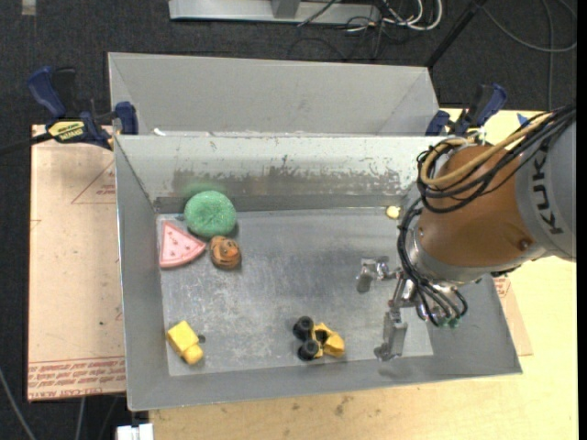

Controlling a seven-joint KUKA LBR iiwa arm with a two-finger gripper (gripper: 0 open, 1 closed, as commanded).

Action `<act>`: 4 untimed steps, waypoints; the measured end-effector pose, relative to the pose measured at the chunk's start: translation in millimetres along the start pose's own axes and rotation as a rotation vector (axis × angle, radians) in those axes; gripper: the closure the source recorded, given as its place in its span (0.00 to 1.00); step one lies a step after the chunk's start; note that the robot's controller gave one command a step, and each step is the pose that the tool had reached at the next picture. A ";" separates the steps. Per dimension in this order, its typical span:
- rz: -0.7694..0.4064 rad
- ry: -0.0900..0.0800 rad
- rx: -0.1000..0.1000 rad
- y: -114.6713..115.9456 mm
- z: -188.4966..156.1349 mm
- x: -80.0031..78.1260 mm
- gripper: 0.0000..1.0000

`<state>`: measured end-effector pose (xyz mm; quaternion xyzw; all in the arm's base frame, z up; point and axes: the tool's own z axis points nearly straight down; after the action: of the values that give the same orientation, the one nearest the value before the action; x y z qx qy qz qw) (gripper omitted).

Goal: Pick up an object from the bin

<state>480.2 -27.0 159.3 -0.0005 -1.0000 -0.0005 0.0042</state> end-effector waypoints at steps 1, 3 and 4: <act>-0.001 -0.008 0.000 0.1 -4.1 -1.9 0.00; -0.448 -0.009 0.001 72.7 33.8 -7.0 0.00; -0.559 -0.009 0.002 75.1 42.9 -10.4 0.00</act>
Offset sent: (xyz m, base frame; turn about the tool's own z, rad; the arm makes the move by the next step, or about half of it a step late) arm 0.0028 0.0825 -0.0593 -0.4713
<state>490.4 48.2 116.4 0.2752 -0.9614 -0.0005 -0.0007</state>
